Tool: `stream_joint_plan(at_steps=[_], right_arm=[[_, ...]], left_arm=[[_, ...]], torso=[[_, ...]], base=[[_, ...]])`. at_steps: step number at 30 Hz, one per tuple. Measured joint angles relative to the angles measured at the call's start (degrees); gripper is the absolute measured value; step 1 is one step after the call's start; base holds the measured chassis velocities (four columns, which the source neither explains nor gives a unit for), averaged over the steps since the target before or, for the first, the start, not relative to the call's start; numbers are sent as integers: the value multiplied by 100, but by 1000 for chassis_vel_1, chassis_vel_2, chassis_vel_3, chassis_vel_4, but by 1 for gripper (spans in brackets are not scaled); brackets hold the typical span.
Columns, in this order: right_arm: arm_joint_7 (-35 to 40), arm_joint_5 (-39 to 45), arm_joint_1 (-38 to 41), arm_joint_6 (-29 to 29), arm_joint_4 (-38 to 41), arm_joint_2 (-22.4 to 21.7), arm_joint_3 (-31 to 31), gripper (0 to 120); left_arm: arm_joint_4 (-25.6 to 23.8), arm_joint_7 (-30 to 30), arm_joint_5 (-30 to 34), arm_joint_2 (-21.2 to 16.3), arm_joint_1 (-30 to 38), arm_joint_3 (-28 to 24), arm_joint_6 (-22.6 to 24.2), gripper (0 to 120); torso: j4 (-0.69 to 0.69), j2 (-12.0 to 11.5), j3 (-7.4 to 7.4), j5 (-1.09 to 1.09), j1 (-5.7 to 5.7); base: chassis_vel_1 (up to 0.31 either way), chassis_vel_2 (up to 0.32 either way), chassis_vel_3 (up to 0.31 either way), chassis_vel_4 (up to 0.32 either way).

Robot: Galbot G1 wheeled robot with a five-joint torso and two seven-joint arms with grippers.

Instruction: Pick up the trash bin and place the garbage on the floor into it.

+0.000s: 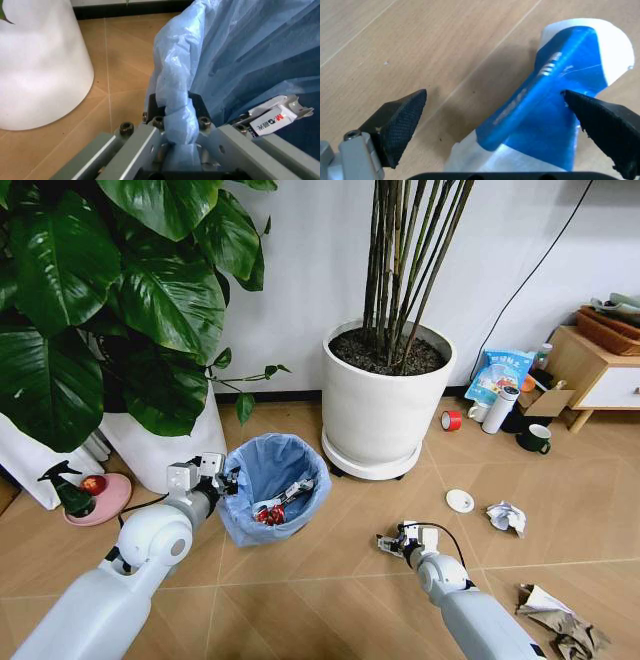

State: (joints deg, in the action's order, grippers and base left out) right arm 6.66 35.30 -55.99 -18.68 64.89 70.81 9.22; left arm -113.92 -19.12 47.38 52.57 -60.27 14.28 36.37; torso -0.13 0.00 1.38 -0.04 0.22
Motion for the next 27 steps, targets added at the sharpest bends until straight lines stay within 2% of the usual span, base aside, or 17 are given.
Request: stream_joint_plan(at_steps=[8, 11, 16, 18, 19, 21, 25, 27], right_arm=[[124, -5, 58, -84, -32, 58, -19, 100], [171, -44, 144, -77, -195, 133, -23, 89], [220, -59, 210, -75, -329, 173, -23, 78], [236, -59, 231, -77, -376, 176, -23, 70], [236, -59, 231, -77, -376, 176, -23, 70], [248, -59, 224, -78, -393, 160, -22, 56], [252, -59, 207, -78, -392, 154, -22, 48], [258, -59, 187, -78, -391, 152, -21, 34]], left_arm=[[1, 0, -6, -12, 10, -8, -11, 0], [8, 0, -12, -2, 11, -13, -15, 0], [9, 0, -17, 2, 11, -15, -19, 0], [9, 0, -15, 1, 11, -15, -21, 0], [9, 0, -15, 1, 11, -15, -21, 0], [15, -3, -13, 0, 25, -14, -23, 0], [27, -6, -14, 10, 29, -18, -25, 0], [41, -6, -21, 42, 39, -36, -27, 0]], torso=[[0, 0, 0, 0, 0], [-1, 0, -1, -4, 0], [-1, 1, -2, -5, -1], [-1, 1, -2, -4, -1], [-1, 1, -2, -4, -1], [-2, 1, -2, -5, -1], [-2, 1, -2, -5, -1], [-2, 1, -2, -5, -1]], base=[[0, 0, 0, 0], [0, 0, 0, 0], [0, 0, 0, 0], [0, 0, 0, 0], [0, 0, 0, 0], [0, 0, 0, 0], [0, 0, 0, 0], [0, 0, 0, 0]])
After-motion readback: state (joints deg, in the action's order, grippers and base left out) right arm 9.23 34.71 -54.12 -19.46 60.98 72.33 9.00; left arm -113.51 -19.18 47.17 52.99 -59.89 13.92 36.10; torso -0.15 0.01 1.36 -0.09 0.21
